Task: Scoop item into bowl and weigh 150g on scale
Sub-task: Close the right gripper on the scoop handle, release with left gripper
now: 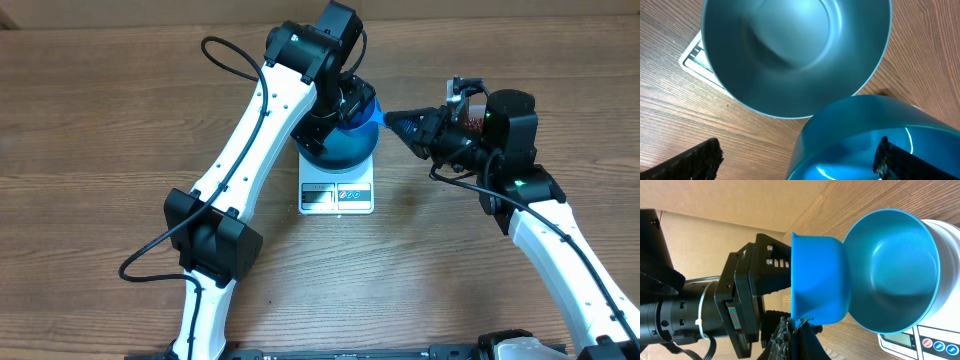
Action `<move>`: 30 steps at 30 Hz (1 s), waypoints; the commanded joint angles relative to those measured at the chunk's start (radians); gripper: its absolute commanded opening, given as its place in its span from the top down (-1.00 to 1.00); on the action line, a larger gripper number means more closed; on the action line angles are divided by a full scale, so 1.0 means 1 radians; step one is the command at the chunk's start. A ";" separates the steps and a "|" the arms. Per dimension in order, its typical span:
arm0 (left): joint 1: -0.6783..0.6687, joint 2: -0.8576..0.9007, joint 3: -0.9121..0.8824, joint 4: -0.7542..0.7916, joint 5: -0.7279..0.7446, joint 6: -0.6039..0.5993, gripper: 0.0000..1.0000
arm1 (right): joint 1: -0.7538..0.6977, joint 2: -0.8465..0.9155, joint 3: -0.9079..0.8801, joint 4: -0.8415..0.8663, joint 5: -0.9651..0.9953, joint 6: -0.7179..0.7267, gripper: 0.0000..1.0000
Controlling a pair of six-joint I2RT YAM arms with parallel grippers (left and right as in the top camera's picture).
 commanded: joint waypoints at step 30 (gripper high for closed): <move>0.182 -0.297 0.048 -0.065 -0.162 0.940 -0.99 | 0.005 -0.003 0.022 0.005 0.016 -0.064 0.93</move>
